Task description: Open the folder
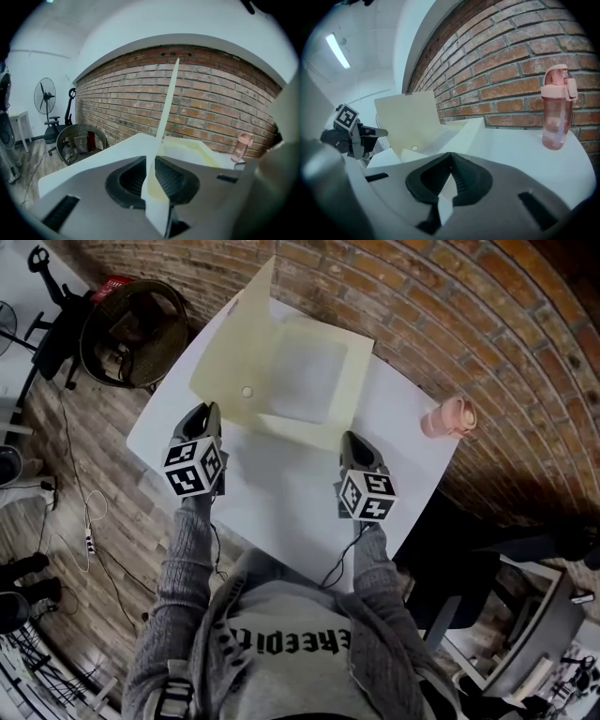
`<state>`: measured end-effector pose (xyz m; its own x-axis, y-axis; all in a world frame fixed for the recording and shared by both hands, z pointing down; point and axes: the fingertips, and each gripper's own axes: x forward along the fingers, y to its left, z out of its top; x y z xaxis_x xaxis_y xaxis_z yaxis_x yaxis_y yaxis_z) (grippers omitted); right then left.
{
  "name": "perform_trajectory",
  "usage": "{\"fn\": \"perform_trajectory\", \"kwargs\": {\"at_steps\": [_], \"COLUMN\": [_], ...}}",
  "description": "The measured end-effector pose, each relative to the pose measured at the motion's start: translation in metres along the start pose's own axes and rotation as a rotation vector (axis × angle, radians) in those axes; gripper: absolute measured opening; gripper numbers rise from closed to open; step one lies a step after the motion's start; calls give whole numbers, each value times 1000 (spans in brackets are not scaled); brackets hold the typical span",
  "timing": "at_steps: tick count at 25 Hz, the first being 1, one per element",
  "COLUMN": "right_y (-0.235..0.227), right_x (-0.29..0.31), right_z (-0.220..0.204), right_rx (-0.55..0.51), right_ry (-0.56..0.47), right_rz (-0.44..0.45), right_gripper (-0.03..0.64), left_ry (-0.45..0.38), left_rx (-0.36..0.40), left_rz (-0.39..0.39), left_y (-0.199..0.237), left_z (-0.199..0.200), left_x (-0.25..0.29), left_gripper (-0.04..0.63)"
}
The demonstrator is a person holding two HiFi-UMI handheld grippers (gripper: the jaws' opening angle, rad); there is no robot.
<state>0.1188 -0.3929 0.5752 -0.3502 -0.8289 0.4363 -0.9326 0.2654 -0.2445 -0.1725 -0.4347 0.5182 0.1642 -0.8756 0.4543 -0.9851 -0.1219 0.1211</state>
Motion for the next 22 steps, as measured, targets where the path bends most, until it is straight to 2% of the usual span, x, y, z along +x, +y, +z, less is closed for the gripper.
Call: {"fn": "perform_trajectory", "kwargs": {"at_steps": [6, 11, 14, 22], "right_y": [16, 27, 35, 67], "right_x": [-19, -46, -65, -115], "right_z": [19, 38, 45, 58], "right_rx": [-14, -13, -19, -79], "right_ry": [-62, -128, -160, -220], "right_rz": [11, 14, 11, -8], "right_gripper": [5, 5, 5, 5], "left_ry": [-35, -86, -113, -190], "left_rx": [14, 31, 38, 44], "left_rz": [-70, -93, -109, -167], "left_y": [-18, -29, -35, -44], "left_z": [5, 8, 9, 23], "left_x": [-23, -50, -68, -123], "left_gripper": [71, 69, 31, 23]}}
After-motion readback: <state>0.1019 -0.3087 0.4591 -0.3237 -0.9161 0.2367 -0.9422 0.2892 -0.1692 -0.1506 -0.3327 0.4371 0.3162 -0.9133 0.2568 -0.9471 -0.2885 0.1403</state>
